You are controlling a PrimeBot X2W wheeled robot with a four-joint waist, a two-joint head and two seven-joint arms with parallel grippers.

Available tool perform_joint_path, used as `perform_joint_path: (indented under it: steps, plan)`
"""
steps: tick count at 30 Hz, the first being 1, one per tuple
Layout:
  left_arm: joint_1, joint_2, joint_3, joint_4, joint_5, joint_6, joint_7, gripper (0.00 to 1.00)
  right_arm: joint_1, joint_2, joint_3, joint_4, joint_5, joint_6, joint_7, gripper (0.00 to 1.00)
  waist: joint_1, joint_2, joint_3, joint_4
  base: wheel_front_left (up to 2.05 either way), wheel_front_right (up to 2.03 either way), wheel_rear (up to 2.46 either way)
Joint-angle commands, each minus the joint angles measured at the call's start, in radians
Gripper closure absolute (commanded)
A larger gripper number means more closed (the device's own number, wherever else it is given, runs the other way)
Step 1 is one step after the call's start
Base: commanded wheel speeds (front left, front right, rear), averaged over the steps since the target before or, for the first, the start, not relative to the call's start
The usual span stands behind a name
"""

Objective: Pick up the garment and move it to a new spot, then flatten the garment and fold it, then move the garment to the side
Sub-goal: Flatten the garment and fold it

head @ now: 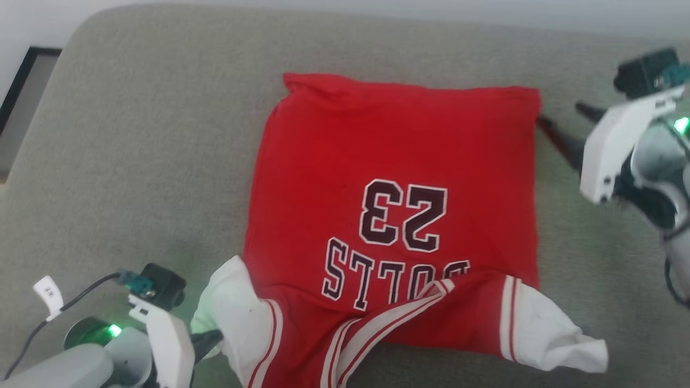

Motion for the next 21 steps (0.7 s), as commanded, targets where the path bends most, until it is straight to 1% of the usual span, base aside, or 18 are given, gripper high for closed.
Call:
perform_joint_path:
  steps: [1, 4, 9, 11, 12, 13, 14, 17, 18, 19, 21]
  plan:
    - [-0.024, -0.016, 0.002, 0.01, 0.014, -0.012, 0.0, 1.0, -0.055, 0.02, -0.008, 0.057, -0.049, 0.0, 0.013, 0.0, 0.0, -0.0001, 0.035, 0.032, 0.0, 0.0, 0.0]
    - [-0.046, -0.04, 0.0, 0.027, 0.031, -0.031, 0.002, 1.0, -0.14, 0.065, -0.041, 0.179, -0.105, 0.0, 0.043, 0.0, 0.0, -0.0001, 0.061, 0.056, 0.0, 0.0, 0.0]
    - [-0.077, -0.074, -0.001, 0.063, 0.05, -0.061, -0.001, 1.0, -0.252, 0.111, -0.097, 0.376, -0.17, 0.0, 0.112, 0.0, 0.0, -0.0001, 0.093, 0.089, 0.0, 0.0, 0.0]
    - [-0.086, -0.087, -0.001, 0.077, 0.052, -0.072, -0.003, 1.0, -0.285, 0.123, -0.116, 0.447, -0.189, 0.0, 0.147, 0.0, 0.0, -0.0001, 0.103, 0.1, 0.0, 0.0, 0.0]
    - [-0.097, -0.099, -0.001, 0.093, 0.06, -0.082, -0.005, 1.0, -0.314, 0.134, -0.132, 0.513, -0.207, 0.0, 0.181, 0.0, 0.0, -0.0001, 0.111, 0.109, 0.0, 0.0, 0.0]
    - [-0.1, -0.103, -0.002, 0.1, 0.062, -0.087, -0.006, 1.0, -0.326, 0.139, -0.147, 0.554, -0.216, 0.0, 0.199, 0.0, 0.0, -0.0001, 0.116, 0.113, 0.0, 0.0, 0.0]
    - [-0.1, -0.103, -0.002, 0.1, 0.062, -0.087, -0.006, 1.0, -0.326, 0.139, -0.147, 0.554, -0.216, 0.0, 0.199, 0.0, 0.0, -0.0001, 0.116, 0.113, 0.0, 0.0, 0.0]
    - [-0.108, -0.121, 0.0, 0.12, 0.063, -0.099, -0.01, 1.0, -0.334, 0.167, -0.166, 0.663, -0.239, 0.0, 0.26, 0.0, 0.0, -0.0001, 0.123, 0.121, 0.0, 0.0, 0.0]
    - [-0.111, -0.127, -0.001, 0.126, 0.063, -0.102, -0.01, 1.0, -0.336, 0.175, -0.168, 0.689, -0.25, 0.0, 0.275, 0.91, 0.0, -0.0001, 0.124, 0.123, 0.0, 0.0, 0.0]
    - [-0.114, -0.131, -0.001, 0.133, 0.064, -0.107, -0.01, 1.0, -0.339, 0.182, -0.159, 0.701, -0.261, 0.0, 0.283, 1.0, 0.0, -0.0001, 0.125, 0.124, 0.0, 0.0, 0.0]
    - [-0.116, -0.136, 0.0, 0.146, 0.062, -0.112, -0.012, 1.0, -0.352, 0.186, -0.156, 0.717, -0.271, 0.0, 0.276, 1.0, 0.0, -0.0001, 0.124, 0.122, 0.0, 0.0, 0.0]
